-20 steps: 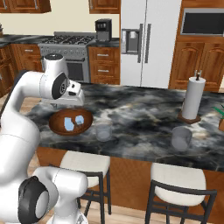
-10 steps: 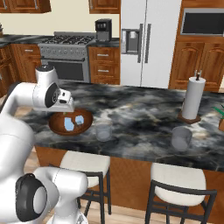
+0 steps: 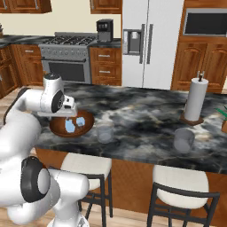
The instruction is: There are four ice cubes in the ice bowl. Place two ice cubes in each glass of water.
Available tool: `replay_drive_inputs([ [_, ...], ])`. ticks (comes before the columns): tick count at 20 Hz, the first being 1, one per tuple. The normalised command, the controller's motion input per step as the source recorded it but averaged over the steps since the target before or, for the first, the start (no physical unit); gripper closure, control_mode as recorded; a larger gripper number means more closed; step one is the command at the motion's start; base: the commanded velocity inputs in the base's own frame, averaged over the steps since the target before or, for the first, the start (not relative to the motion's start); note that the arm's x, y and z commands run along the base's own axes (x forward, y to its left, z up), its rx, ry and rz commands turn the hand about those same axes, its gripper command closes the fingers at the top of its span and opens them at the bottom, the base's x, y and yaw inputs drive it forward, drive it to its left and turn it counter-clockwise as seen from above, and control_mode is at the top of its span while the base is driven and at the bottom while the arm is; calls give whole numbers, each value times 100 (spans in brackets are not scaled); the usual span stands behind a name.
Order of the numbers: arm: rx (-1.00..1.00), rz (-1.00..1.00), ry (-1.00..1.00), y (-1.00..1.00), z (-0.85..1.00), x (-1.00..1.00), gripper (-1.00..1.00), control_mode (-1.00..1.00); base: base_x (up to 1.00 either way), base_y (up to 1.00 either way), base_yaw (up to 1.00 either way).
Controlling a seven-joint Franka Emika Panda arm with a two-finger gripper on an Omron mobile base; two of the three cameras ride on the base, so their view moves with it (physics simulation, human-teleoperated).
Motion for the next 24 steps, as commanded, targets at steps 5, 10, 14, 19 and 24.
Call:
replay_drive_inputs([
  [5,0,7,6,0,-38,37,-100,-100,0,0,0],
  [10,0,4,3,0,-36,22,-100,-100,0,0,0],
  [14,0,3,1,0,-35,11,-100,-100,0,0,0],
  [19,0,0,0,0,-33,4,-100,-100,0,0,0],
  [24,0,0,2,1,-27,1,-100,-100,0,0,0],
])
